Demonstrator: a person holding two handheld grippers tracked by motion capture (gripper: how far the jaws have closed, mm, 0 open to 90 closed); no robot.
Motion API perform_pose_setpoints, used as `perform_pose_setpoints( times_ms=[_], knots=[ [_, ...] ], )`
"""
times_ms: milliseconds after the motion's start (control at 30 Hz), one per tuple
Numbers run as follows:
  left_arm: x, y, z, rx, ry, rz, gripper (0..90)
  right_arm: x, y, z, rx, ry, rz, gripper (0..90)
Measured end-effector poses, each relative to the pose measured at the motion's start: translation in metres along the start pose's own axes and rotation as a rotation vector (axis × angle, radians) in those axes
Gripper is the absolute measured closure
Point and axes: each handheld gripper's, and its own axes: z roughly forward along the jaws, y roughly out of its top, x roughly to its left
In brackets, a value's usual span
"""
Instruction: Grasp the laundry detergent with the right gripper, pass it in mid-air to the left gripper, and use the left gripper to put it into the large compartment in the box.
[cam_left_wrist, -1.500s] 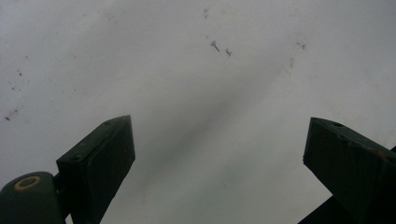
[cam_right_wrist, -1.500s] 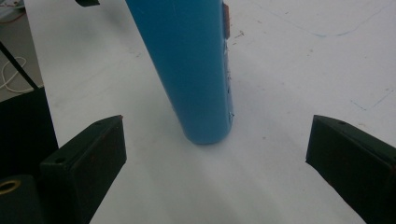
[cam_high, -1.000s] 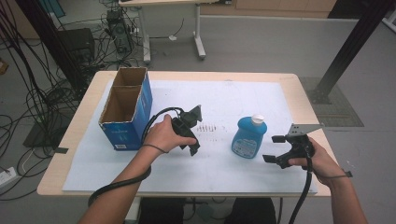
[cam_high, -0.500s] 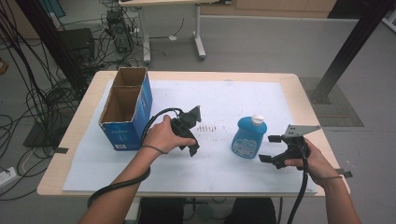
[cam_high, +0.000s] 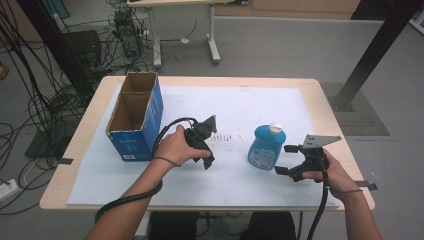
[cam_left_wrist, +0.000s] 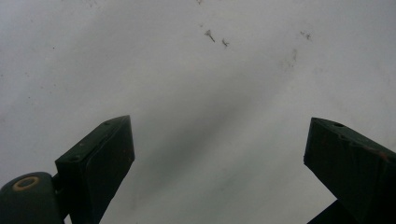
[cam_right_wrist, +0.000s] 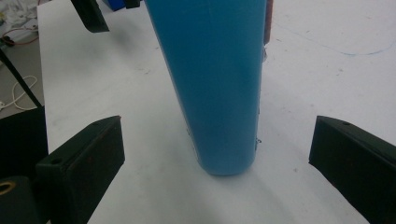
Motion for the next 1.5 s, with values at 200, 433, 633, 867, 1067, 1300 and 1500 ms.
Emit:
perform_pose_setpoints(
  times_ms=[200,433,633,867,1067,1300,1500],
  knots=[
    [0.001,0.000,0.001,0.004,0.000,-0.005,9.0,-0.002,-0.001,0.004,-0.013,0.012,-0.004,2.9],
    [0.002,0.000,-0.002,0.007,0.002,-0.005,8.9,-0.002,-0.003,0.009,-0.032,0.019,-0.009,2.7],
    [0.002,-0.002,-0.003,-0.001,0.001,-0.009,8.9,-0.002,-0.003,0.011,-0.036,0.020,-0.012,2.7],
    [0.000,-0.002,-0.003,-0.004,0.003,-0.012,8.9,-0.001,-0.004,0.012,-0.049,0.021,-0.012,2.7],
    [0.000,-0.001,-0.003,-0.006,-0.002,-0.008,8.7,-0.001,-0.007,0.014,-0.063,0.019,-0.012,2.6],
    [-0.001,0.000,-0.003,-0.005,-0.001,-0.009,8.7,-0.001,-0.009,0.017,-0.078,0.014,-0.009,2.6],
    [0.000,-0.001,-0.002,-0.008,-0.007,-0.017,8.8,0.000,-0.011,0.020,-0.087,0.010,-0.012,2.7]
  ],
)
